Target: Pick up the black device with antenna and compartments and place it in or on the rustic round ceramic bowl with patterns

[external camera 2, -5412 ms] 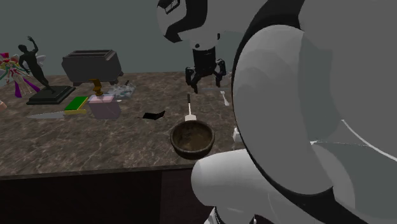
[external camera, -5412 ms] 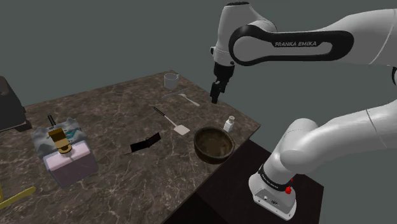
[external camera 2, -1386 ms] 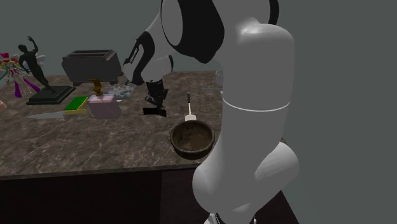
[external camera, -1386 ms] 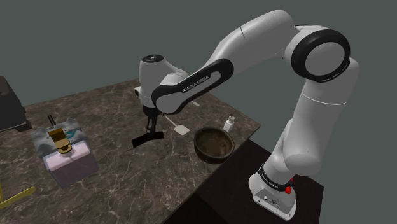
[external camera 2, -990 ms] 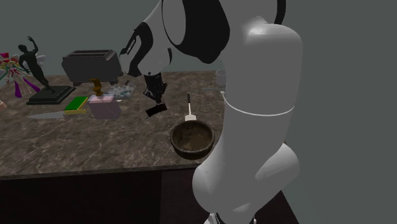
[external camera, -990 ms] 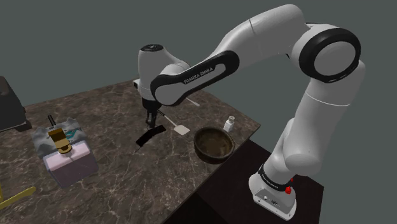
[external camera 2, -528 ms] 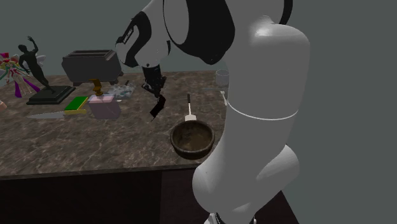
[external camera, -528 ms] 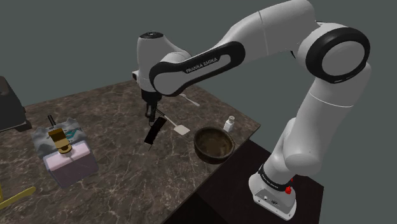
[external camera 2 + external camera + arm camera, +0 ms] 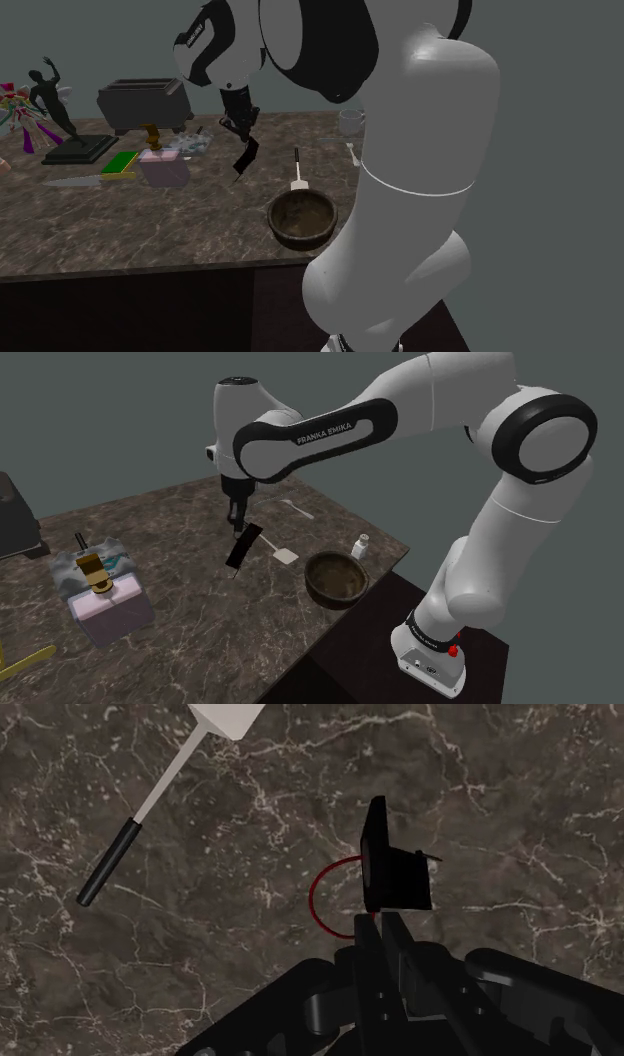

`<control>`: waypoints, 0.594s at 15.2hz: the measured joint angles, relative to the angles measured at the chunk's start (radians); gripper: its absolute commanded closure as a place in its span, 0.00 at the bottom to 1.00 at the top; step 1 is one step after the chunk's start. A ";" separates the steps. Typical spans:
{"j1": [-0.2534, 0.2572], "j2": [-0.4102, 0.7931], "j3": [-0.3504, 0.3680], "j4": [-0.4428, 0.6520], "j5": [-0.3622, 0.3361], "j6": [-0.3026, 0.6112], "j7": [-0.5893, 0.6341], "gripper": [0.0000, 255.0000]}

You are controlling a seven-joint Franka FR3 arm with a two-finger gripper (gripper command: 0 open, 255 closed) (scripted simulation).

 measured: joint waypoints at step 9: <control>-0.014 -0.287 -0.028 -0.313 0.076 0.035 -0.082 1.00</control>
